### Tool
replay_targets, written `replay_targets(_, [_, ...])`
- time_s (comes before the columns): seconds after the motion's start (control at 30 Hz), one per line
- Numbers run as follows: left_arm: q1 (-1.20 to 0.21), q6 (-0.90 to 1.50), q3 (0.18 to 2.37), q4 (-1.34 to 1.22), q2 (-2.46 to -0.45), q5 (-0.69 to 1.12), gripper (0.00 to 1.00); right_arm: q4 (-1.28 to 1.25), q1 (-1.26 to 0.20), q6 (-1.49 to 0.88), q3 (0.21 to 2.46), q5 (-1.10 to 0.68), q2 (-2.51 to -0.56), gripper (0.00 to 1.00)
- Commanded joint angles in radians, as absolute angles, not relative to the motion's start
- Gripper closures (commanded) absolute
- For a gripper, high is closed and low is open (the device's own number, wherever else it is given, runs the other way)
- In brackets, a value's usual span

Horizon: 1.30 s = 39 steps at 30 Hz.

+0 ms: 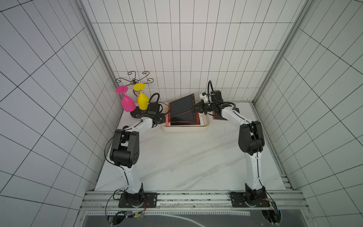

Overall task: Take out the writing tablet from the storage box
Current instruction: Pick up the writing tablet from the storage box, then place the writing tablet at the center of the board.

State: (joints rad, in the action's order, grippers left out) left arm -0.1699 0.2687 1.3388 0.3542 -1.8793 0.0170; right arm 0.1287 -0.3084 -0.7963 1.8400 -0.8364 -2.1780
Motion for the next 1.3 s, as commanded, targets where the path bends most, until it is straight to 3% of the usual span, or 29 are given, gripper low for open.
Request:
replay_targets(0.0, [-0.166,0.278,1.351,0.268,-1.868,0.015,1.00,0.068,-0.273,-0.799,1.740,-0.922,-2.076,1.00])
replay_targets(0.47, [-0.163,0.278,1.344,0.268,-1.873,0.016,1.00,0.404,0.023,-0.435,1.443,-1.080,-1.786,1.00])
replay_targets(0.8, [-0.157,0.285,1.356,0.271,-1.889,0.047,1.00,0.593,0.264,-0.144,1.294,-1.131,-1.681,1.00])
replay_targets(1.03, [-0.145,0.287,1.356,0.271,-1.905,0.056,1.00,0.603,0.391,-0.038,1.173,-1.208,-1.689,1.00])
replay_targets(1.27, [-0.143,0.288,1.359,0.271,-1.914,0.061,1.00,0.656,0.431,0.026,1.157,-1.164,-1.733,1.00])
